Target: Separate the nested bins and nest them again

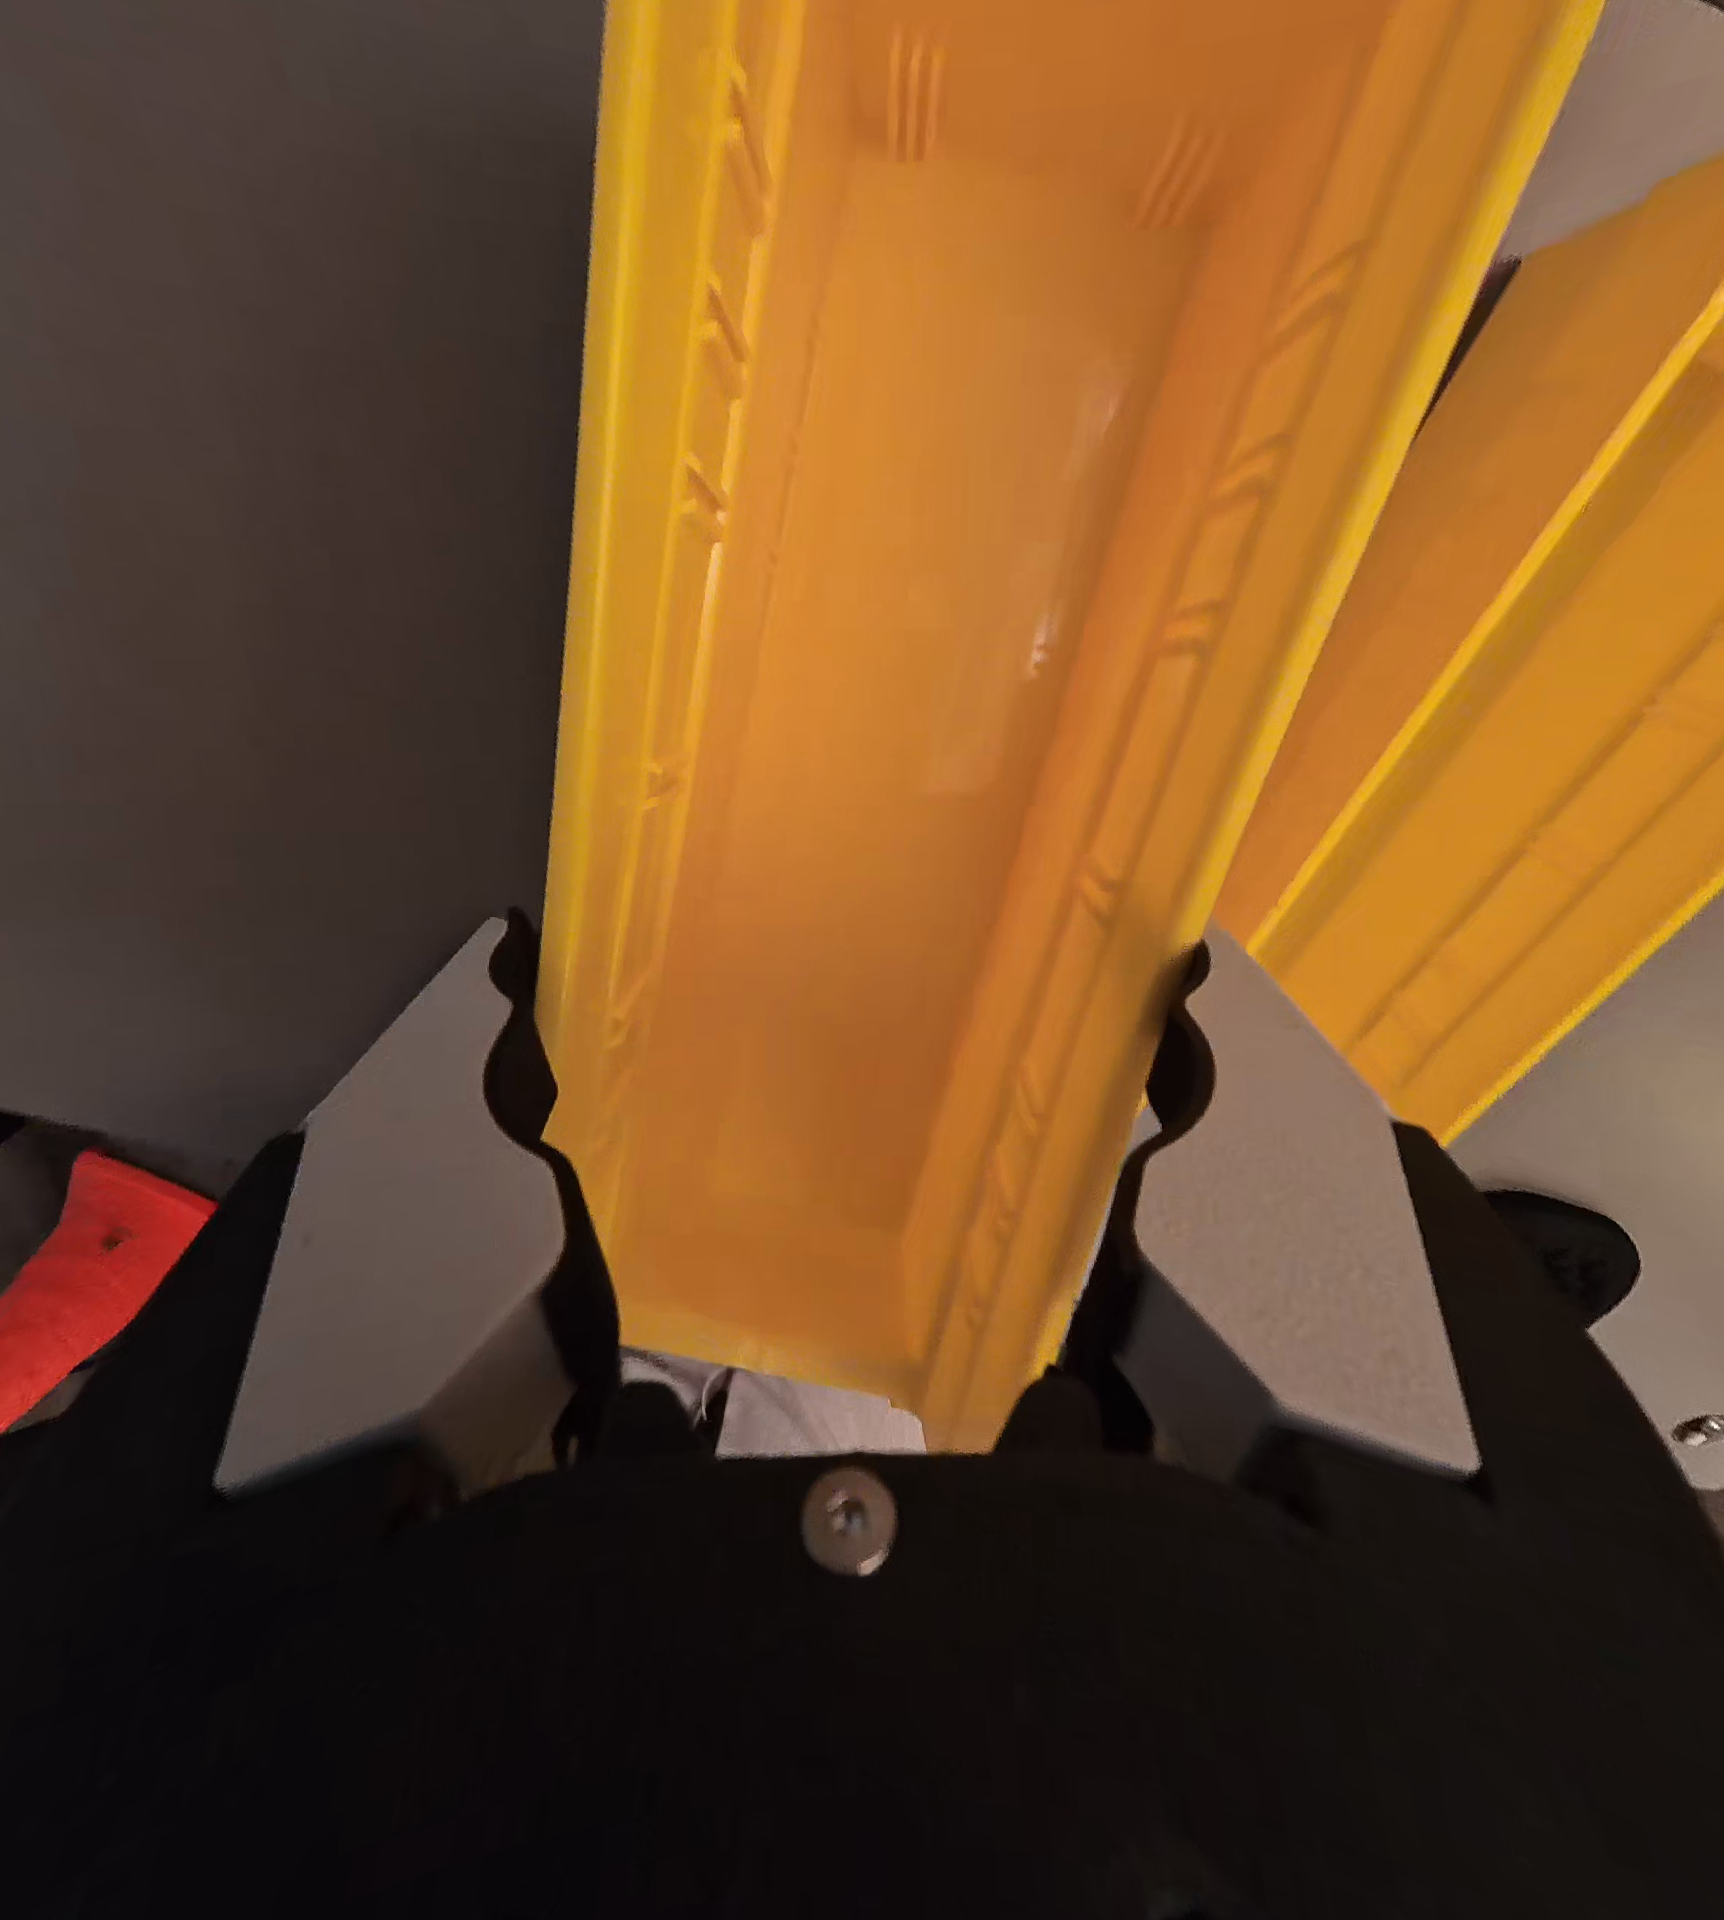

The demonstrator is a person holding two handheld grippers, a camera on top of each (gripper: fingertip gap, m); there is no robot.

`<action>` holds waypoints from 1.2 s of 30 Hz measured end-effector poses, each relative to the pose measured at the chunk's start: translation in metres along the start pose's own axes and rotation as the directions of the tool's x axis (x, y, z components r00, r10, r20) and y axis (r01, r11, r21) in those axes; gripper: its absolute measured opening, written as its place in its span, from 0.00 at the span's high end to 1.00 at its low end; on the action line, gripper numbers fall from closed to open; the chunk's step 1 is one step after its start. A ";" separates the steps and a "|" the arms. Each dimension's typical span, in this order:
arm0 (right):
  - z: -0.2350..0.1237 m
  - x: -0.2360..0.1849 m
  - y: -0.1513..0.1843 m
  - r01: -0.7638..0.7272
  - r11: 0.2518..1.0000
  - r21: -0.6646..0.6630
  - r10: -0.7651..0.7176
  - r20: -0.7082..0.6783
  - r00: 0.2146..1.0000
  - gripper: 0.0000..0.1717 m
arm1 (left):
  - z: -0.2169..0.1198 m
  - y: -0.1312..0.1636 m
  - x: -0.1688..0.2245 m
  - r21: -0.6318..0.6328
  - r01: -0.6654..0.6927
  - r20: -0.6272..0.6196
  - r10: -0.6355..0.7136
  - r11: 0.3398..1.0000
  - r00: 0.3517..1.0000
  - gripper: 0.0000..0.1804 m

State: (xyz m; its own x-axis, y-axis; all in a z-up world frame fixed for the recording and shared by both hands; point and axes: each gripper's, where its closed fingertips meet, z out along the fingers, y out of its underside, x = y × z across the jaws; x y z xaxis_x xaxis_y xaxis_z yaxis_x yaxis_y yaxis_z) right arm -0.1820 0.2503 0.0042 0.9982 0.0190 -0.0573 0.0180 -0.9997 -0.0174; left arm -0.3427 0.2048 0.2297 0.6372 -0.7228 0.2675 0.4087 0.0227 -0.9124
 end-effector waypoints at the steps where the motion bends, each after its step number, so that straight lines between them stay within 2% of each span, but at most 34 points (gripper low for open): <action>1: -0.009 0.001 0.003 0.005 1.000 -0.010 -0.005 0.003 1.000 0.31 | 0.001 0.000 0.003 -0.001 -0.001 -0.010 0.001 1.000 1.000 0.59; 4: -0.041 0.006 0.010 0.020 1.000 0.005 -0.020 0.035 0.999 0.31 | 0.004 0.003 0.014 -0.015 -0.009 -0.044 0.008 1.000 0.999 0.59; 8: -0.093 0.026 0.015 0.021 0.995 0.093 -0.028 0.073 0.997 0.31 | 0.006 0.004 0.022 -0.015 -0.027 -0.057 0.026 1.000 0.998 0.59; 12: -0.133 0.076 0.032 -0.015 0.987 0.161 0.004 0.067 0.998 0.31 | 0.006 0.005 0.032 -0.021 -0.027 -0.090 0.025 0.999 0.996 0.59; 16: -0.148 0.148 0.052 -0.083 0.971 0.224 0.074 0.051 0.996 0.31 | 0.006 0.003 0.035 -0.013 -0.030 -0.097 0.028 0.999 0.995 0.59; 20: -0.126 0.229 0.070 -0.152 0.949 0.275 0.153 0.018 0.988 0.31 | 0.008 0.006 0.044 -0.024 -0.029 -0.132 0.026 0.999 0.991 0.59; 26: -0.046 0.326 0.091 -0.187 0.940 0.284 0.216 -0.076 0.973 0.31 | 0.013 0.012 0.054 -0.044 -0.058 -0.145 0.051 0.997 0.988 0.59; 31: 0.016 0.350 0.088 -0.207 0.925 0.319 0.229 -0.031 0.973 0.32 | 0.016 0.015 0.063 -0.055 -0.066 -0.166 0.056 0.996 0.985 0.59; 36: 0.047 0.345 0.080 -0.181 0.922 0.341 0.194 -0.005 0.981 0.32 | 0.020 0.020 0.067 -0.072 -0.082 -0.169 0.069 0.994 0.983 0.59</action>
State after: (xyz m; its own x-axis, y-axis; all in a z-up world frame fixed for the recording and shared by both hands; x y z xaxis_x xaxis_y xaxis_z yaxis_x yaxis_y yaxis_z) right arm 0.1614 0.1777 -0.0644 0.9830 -0.1753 -0.0546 -0.1833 -0.9200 -0.3464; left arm -0.2785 0.1705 0.2357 0.5445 -0.8256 0.1478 0.3065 0.0319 -0.9513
